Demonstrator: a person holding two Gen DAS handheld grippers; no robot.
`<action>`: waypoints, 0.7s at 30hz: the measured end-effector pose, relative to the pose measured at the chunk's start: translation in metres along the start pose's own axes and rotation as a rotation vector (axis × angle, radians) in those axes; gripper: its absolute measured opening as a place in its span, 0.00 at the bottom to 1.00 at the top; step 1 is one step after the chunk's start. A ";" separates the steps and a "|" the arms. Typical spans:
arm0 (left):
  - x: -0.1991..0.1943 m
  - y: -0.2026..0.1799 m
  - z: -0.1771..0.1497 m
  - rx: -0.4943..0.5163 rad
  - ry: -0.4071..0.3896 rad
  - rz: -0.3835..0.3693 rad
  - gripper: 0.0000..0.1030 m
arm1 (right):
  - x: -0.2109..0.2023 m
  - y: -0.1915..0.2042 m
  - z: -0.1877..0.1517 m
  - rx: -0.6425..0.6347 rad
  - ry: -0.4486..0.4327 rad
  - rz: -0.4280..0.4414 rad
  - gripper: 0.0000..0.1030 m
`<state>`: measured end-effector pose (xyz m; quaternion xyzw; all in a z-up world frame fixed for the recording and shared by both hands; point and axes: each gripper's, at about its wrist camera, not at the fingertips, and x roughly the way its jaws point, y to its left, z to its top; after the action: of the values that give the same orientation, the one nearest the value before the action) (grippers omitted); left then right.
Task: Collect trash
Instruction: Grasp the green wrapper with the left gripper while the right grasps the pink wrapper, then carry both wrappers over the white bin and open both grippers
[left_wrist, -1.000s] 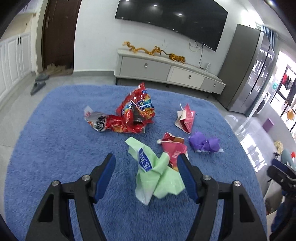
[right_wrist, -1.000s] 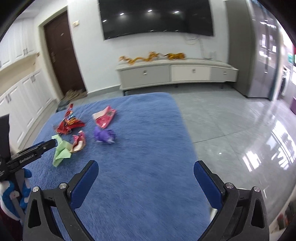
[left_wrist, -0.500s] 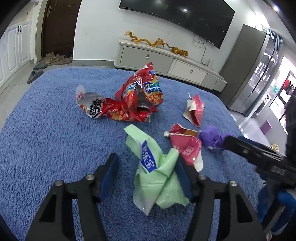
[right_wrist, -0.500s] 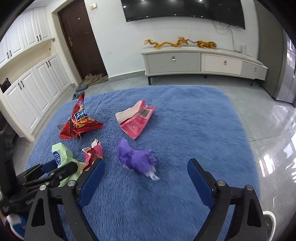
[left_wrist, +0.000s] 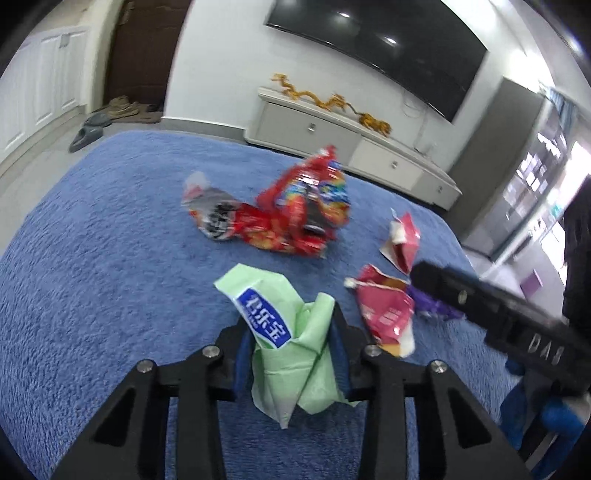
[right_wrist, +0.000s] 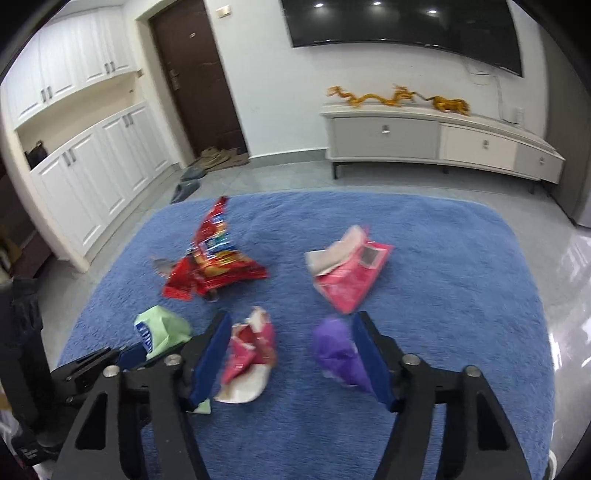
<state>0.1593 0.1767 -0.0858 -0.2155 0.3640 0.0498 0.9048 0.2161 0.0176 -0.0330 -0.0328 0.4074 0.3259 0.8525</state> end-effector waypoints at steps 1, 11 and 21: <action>0.000 0.003 0.000 -0.015 -0.003 0.004 0.34 | 0.005 0.003 -0.001 -0.006 0.013 0.017 0.50; -0.001 0.010 0.001 -0.045 -0.003 -0.001 0.34 | 0.028 0.011 -0.020 -0.008 0.099 0.083 0.28; -0.006 -0.008 -0.001 0.032 -0.005 0.002 0.33 | -0.036 -0.001 -0.035 0.015 0.008 0.069 0.24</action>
<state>0.1562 0.1693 -0.0794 -0.2007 0.3627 0.0454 0.9089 0.1763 -0.0132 -0.0306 -0.0137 0.4143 0.3520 0.8392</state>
